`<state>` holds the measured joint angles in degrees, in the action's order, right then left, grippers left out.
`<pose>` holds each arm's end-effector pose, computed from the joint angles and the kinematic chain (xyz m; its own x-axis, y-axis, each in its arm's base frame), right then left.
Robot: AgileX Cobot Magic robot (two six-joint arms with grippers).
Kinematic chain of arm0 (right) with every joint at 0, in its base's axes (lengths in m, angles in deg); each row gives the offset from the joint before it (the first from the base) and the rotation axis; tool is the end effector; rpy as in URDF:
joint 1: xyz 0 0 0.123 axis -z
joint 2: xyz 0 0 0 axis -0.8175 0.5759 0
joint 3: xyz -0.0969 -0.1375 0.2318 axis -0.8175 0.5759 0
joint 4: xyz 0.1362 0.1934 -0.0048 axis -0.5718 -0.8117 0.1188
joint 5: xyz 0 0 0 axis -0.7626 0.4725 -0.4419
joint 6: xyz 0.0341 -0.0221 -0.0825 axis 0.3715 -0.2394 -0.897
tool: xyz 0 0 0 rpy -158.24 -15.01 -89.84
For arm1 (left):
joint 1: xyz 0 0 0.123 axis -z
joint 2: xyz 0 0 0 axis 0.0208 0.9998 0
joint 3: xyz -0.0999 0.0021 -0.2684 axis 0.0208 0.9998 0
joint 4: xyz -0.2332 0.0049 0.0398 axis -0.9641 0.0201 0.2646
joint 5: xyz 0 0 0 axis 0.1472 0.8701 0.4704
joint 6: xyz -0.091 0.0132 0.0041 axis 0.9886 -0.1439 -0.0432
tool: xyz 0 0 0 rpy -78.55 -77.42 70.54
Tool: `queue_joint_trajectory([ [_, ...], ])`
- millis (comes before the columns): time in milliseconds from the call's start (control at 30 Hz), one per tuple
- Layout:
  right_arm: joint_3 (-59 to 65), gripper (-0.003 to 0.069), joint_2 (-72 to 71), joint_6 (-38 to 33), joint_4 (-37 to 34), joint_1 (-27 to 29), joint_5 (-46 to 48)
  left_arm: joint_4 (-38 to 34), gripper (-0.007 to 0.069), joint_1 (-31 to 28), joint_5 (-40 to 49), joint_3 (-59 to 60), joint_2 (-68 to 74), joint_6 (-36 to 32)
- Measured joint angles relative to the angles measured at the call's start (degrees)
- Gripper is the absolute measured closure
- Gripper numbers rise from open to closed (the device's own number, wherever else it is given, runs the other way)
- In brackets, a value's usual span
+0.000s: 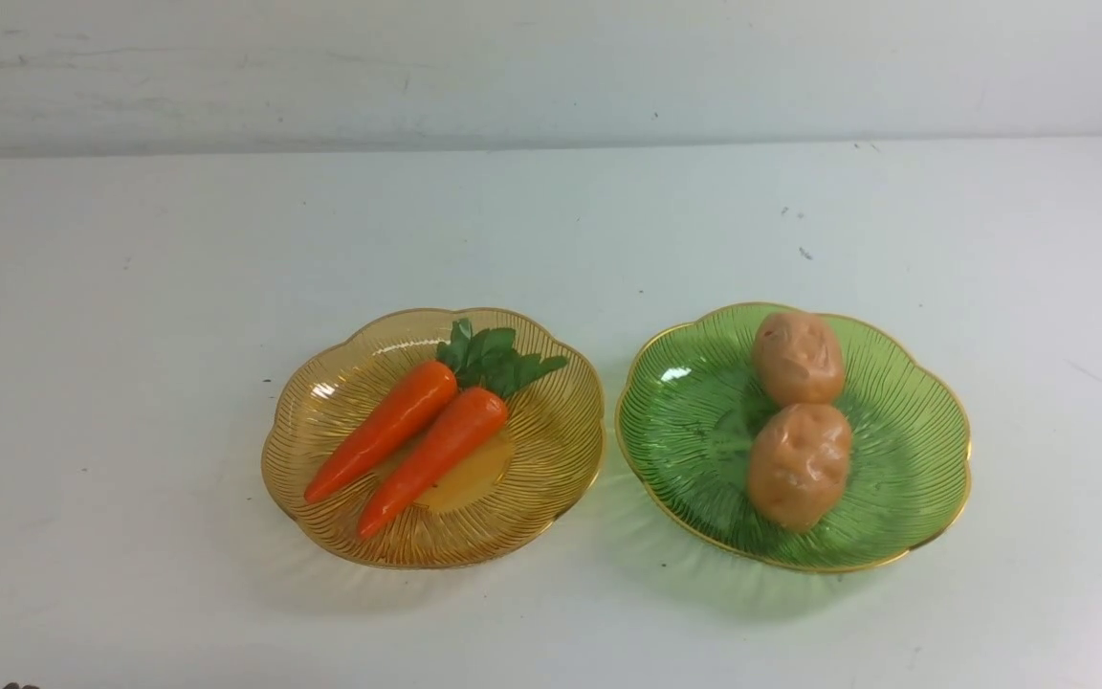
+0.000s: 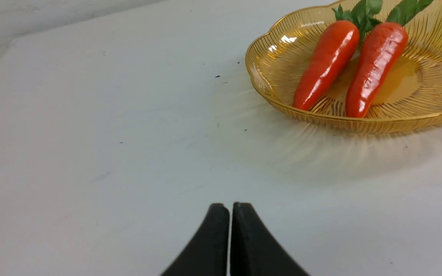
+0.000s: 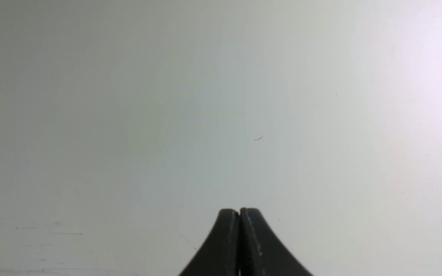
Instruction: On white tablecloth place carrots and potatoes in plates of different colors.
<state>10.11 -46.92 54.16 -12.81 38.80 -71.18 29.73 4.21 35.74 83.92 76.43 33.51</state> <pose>-0.0035 -0.0055 0.3256 0.2819 0.1872 -0.9410 -0.2629 0.9583 0.1119 0.0367 -0.0031 0.1714 -0.2735 0.1555 -0.9492 0.1274 0.9840 0.1245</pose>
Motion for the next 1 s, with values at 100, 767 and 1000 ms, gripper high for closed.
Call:
queue_joint_trajectory([
  [100, 0.00, 0.0674, 0.00, 0.00, 0.00, 0.00, 0.00, 0.00, 0.0627, 0.00, 0.00, 0.00, 0.00, 0.00],
  [767, 1.18, 0.0674, 0.00, -0.02, 0.96, 0.86, 1.13, 0.00, 0.0627, 0.00, 0.04, 0.00, 0.00, 0.00],
  [1000, 14.90, 0.0674, 0.05, -0.02, -2.58, 13.33, 3.17, -0.01, 0.0627, 0.00, 0.06, 0.00, 0.00, 0.00],
])
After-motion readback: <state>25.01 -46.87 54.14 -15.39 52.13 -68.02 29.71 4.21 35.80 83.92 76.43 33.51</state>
